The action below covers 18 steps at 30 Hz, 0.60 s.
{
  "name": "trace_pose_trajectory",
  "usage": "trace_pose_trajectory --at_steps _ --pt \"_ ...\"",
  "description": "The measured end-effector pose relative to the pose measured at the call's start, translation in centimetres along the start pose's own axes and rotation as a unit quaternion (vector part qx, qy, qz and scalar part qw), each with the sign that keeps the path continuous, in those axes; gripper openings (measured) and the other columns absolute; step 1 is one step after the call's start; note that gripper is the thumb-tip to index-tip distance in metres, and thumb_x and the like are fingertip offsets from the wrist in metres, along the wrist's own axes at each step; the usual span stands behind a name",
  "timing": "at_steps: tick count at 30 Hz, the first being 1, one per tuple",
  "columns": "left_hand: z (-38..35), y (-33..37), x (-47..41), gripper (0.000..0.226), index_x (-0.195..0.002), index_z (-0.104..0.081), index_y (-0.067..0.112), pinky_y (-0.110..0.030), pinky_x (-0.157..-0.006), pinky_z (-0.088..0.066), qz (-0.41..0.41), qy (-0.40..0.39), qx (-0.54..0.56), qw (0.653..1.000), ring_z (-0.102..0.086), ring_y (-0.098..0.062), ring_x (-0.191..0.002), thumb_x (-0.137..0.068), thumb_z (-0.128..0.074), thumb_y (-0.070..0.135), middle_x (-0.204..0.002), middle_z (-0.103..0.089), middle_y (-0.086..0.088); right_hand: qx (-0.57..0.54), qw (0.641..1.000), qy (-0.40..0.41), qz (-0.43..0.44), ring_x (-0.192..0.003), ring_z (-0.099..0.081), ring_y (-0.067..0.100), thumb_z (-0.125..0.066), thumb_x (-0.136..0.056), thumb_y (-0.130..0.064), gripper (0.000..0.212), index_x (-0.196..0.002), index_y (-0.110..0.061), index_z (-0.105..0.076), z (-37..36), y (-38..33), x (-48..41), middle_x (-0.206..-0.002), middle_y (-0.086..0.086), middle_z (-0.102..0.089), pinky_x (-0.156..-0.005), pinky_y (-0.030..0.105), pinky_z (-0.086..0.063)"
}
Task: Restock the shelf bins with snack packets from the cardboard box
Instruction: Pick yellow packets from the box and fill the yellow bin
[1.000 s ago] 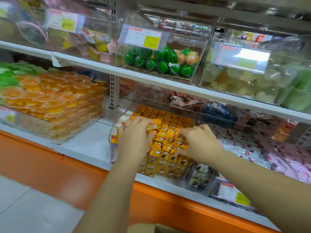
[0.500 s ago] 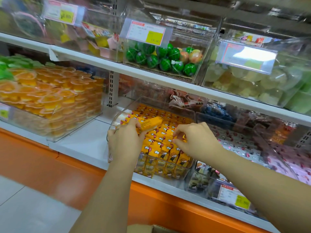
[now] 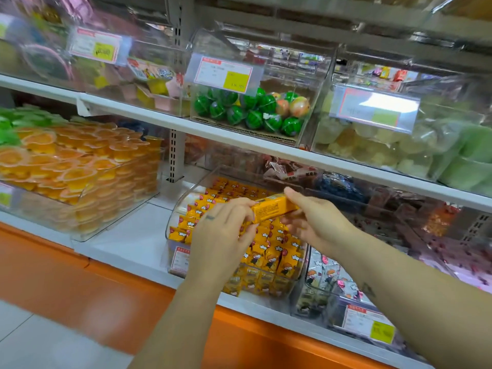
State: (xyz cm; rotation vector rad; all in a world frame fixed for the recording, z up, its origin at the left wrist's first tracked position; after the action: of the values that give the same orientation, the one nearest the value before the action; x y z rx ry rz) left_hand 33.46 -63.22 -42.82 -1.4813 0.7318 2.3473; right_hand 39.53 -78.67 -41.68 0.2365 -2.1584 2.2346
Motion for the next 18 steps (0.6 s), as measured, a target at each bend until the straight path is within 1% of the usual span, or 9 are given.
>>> trace_pose_trajectory --at_steps 2,4,5,6,8,10,12,15,18 --pt "-0.8 0.5 0.1 0.036 -0.095 -0.054 0.023 -0.02 -0.069 -0.043 0.0 -0.05 0.012 0.999 -0.061 -0.012 -0.089 -0.071 -0.081 0.032 -0.103 -0.067 0.007 -0.021 1.0 0.017 0.003 -0.068 -0.059 0.017 -0.064 -0.089 -0.023 0.021 -0.101 -0.006 -0.061 0.7 0.3 -0.1 -0.076 0.008 -0.062 -0.059 0.025 -0.049" --pt "-1.4 0.1 0.3 0.04 -0.107 -0.058 0.025 -0.021 -0.075 -0.042 0.049 -0.12 0.03 0.991 -0.057 -0.005 -0.09 -0.078 -0.066 0.051 -0.104 -0.063 0.013 0.0 0.999 0.041 0.035 -0.066 -0.06 0.015 -0.064 -0.088 -0.013 0.015 -0.102 -0.009 -0.062 1.8 -0.2 0.1 -0.078 0.007 -0.065 -0.06 0.026 -0.05" --pt "-1.6 -0.6 0.4 0.04 -0.11 -0.06 0.026 -0.023 -0.081 -0.04 0.081 -0.149 0.042 0.985 -0.053 -0.003 -0.092 -0.082 -0.059 0.055 -0.105 -0.06 0.017 0.036 0.996 0.048 0.063 -0.065 -0.059 0.013 -0.064 -0.088 -0.011 0.017 -0.105 -0.011 -0.063 2.2 -0.7 0.3 -0.08 0.006 -0.065 -0.061 0.027 -0.05" --pt "-1.8 -1.2 0.5 0.036 -0.109 -0.061 0.027 -0.026 -0.086 -0.039 0.096 -0.173 0.046 0.979 -0.051 -0.002 -0.094 -0.086 -0.055 0.054 -0.104 -0.057 0.019 0.074 0.992 0.045 0.094 -0.066 -0.058 0.013 -0.063 -0.087 -0.01 0.019 -0.107 -0.012 -0.063 2.4 -1.2 0.6 -0.081 0.004 -0.065 -0.063 0.027 -0.05" --pt "-2.1 -2.3 0.6 0.025 -0.102 -0.065 0.031 -0.035 -0.097 -0.035 0.09 -0.207 0.02 0.974 -0.054 -0.006 -0.101 -0.09 -0.053 0.049 -0.104 -0.06 0.019 0.159 0.975 0.017 0.153 -0.071 -0.061 0.011 -0.064 -0.087 -0.009 0.021 -0.107 -0.015 -0.063 2.1 -2.0 1.4 -0.084 -0.001 -0.067 -0.067 0.025 -0.05" --pt "-2.5 -3.1 0.9 0.021 -0.097 -0.066 0.036 -0.039 -0.107 -0.027 0.1 -0.252 -0.009 0.963 -0.05 -0.008 -0.111 -0.09 -0.053 0.051 -0.11 -0.061 0.019 0.269 0.942 -0.009 0.2 -0.082 -0.064 0.008 -0.067 -0.085 -0.012 0.024 -0.107 -0.022 -0.061 1.0 -2.0 1.9 -0.093 -0.005 -0.067 -0.073 0.023 -0.05" --pt "-3.0 -3.3 1.4 0.022 -0.093 -0.067 0.038 -0.044 -0.112 -0.018 0.115 -0.297 -0.023 0.948 -0.045 -0.007 -0.118 -0.087 -0.054 0.055 -0.116 -0.058 0.02 0.342 0.912 -0.011 0.227 -0.091 -0.063 0.008 -0.068 -0.084 -0.017 0.028 -0.108 -0.027 -0.059 0.2 -1.5 1.9 -0.1 -0.009 -0.064 -0.081 0.026 -0.051" --pt "-3.1 -3.4 1.9 0.021 -0.096 -0.067 0.039 -0.045 -0.117 -0.006 0.134 -0.323 -0.027 0.937 -0.037 -0.008 -0.126 -0.086 -0.056 0.054 -0.124 -0.053 0.021 0.397 0.883 -0.014 0.251 -0.084 -0.058 0.002 -0.069 -0.084 -0.024 0.028 -0.108 -0.033 -0.056 -1.0 -0.8 1.9 -0.102 -0.015 -0.06 -0.078 0.023 -0.047" --pt "-3.2 -3.6 2.1 0.018 -0.099 -0.068 0.039 -0.045 -0.116 -0.006 0.136 -0.332 -0.039 0.933 -0.036 -0.009 -0.127 -0.088 -0.058 0.049 -0.125 -0.053 0.02 0.416 0.875 -0.032 0.247 -0.079 -0.052 -0.003 -0.069 -0.083 -0.024 0.028 -0.105 -0.034 -0.055 -1.6 0.0 1.8 -0.103 -0.016 -0.058 -0.077 0.023 -0.042"
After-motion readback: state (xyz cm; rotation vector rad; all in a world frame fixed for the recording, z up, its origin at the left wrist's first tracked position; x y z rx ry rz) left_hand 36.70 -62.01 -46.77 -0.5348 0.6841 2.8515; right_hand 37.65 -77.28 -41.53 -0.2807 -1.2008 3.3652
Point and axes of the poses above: each hand's wrist, its own x-axis away from the middle knuckle, its own z-axis out of the back of the hand, y = z × x, the point moved 7 cm from there along -x, towards the middle knuckle
